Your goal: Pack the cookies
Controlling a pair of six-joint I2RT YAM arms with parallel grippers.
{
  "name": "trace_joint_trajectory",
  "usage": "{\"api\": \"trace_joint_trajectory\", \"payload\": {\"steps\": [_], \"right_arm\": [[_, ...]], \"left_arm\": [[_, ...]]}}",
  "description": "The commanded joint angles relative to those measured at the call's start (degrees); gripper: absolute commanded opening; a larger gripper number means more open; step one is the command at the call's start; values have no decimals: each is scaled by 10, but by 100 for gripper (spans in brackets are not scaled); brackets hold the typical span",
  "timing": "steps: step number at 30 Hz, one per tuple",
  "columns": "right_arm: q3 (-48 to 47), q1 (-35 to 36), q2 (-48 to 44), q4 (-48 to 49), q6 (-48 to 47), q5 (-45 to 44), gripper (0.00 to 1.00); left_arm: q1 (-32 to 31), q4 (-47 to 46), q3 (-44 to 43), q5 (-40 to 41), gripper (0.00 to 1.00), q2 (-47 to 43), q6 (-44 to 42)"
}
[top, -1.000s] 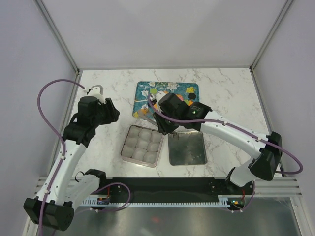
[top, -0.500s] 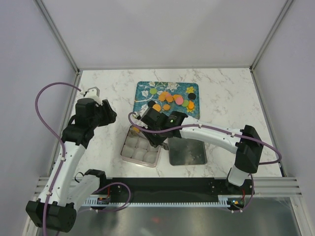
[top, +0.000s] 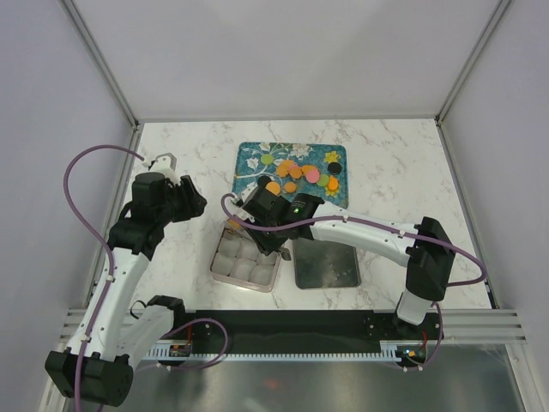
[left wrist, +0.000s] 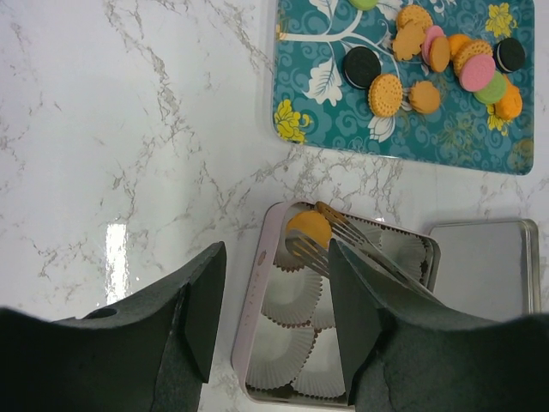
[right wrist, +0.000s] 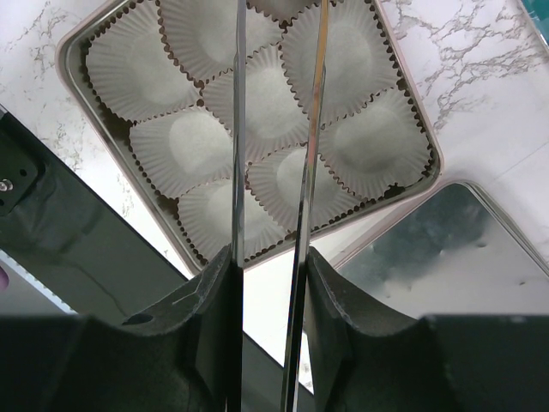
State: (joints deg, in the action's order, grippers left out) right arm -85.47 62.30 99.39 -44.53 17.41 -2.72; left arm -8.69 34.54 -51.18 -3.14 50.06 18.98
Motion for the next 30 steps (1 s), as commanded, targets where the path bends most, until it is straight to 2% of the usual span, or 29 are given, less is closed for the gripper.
{"api": "trace_joint_trajectory", "payload": {"steps": [1,19,30], "right_arm": [[-18,3,-3,16,9,-8,39],[0,4,-20,22,14,2,49],[-2,5,-38,23,18,-12,49]], "left_arm": [[3,-14,1,-13,59,-8,-6],[3,-17,2,-23,59,-8,-7],[3,-18,4,-25,59,-10,-8]]}}
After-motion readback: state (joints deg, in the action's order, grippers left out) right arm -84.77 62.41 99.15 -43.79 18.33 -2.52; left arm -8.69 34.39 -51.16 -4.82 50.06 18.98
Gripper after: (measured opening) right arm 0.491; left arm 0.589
